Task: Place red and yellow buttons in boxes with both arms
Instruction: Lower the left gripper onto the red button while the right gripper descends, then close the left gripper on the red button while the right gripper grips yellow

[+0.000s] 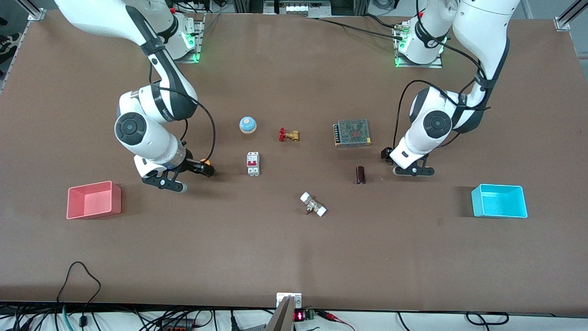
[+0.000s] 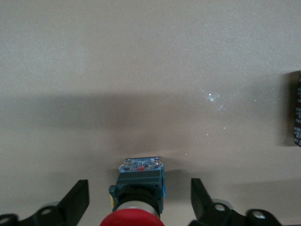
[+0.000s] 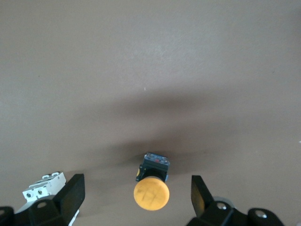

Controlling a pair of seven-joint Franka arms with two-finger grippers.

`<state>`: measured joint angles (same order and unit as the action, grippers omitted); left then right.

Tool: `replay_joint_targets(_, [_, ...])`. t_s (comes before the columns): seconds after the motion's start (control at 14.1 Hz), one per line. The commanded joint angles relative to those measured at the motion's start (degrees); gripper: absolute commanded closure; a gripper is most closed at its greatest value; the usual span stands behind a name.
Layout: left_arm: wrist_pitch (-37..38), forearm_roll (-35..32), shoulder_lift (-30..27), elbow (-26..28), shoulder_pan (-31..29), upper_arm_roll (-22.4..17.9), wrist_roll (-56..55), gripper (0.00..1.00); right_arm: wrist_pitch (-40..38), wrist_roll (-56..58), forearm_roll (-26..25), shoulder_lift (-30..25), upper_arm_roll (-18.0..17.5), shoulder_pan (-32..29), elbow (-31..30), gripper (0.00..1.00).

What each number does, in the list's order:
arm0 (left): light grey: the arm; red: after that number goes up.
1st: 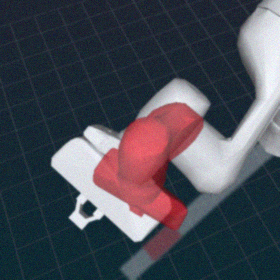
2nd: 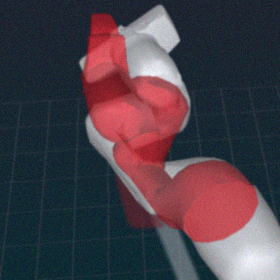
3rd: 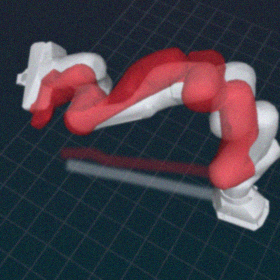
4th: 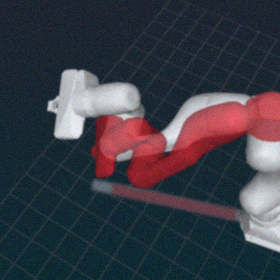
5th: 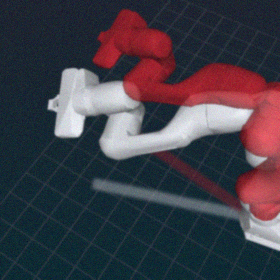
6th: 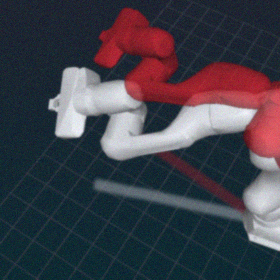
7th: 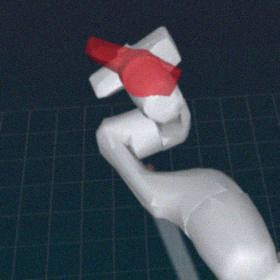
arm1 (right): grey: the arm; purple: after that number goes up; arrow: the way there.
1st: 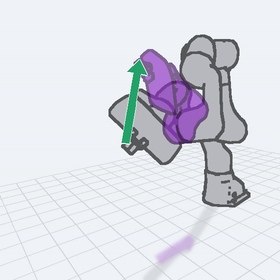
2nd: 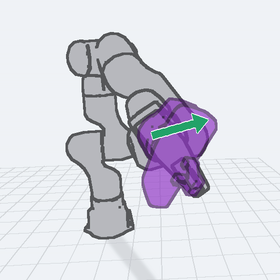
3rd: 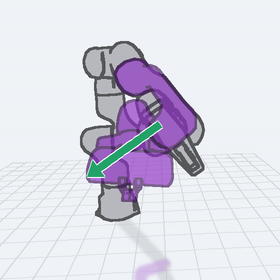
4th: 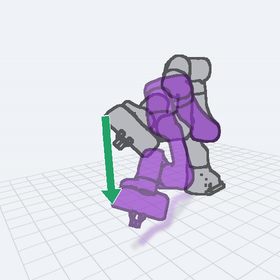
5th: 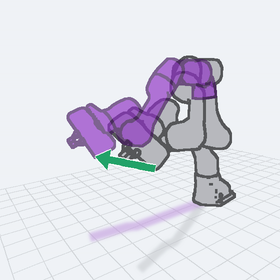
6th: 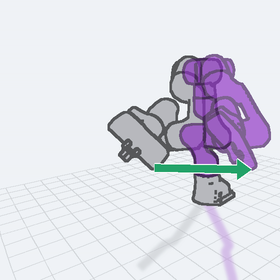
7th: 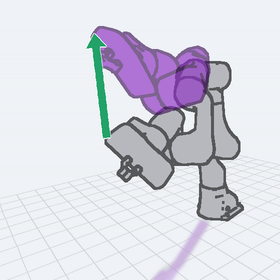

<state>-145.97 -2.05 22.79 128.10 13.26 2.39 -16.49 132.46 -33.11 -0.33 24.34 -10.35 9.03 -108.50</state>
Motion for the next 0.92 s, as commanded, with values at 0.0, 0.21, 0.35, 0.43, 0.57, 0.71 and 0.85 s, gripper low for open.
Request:
replay_joint_targets(0.0, [-0.3,-0.1,-2.4,1.9,0.4,-0.1,-0.6,0.34,1.5,-1.2,-0.7,-0.1,-0.6,-0.4,-1.4,0.0])
replay_joint_targets(0.21, [-0.4,-0.1,-2.2,1.7,0.4,-0.1,0.0,0.56,6.4,-1.2,-2.5,-0.1,-0.9,-0.4,-5.8,0.0])
replay_joint_targets(0.35, [-0.1,-0.1,-2.5,1.4,0.4,-0.1,0.2,0.69,7.5,-1.3,-2.5,0.1,-0.9,-0.4,-6.6,0.0])
replay_joint_targets(0.43, [0.2,-0.1,-2.9,0.9,0.3,-0.1,0.1,0.69,7.7,-2.0,-2.5,0.5,-0.9,-0.3,-6.6,0.0])
replay_joint_targets(0.57, [4.3,-0.1,-4.6,-1.7,-0.3,-0.6,0.2,0.7,8.4,-2.2,-2.7,1.1,-1.0,-0.1,-6.6,0.0])
replay_joint_targets(0.71, [17.2,-0.1,-5.0,-10.4,-2.8,-0.8,2.8,0.69,9.0,-3.4,-2.7,1.7,-1.0,0.6,-6.6,0.0])
replay_joint_targets(0.85, [28.9,-0.1,-4.0,-20.4,-6.1,-0.8,8.0,0.69,9.0,-3.4,-2.7,1.9,-0.9,0.7,-6.6,0.0])
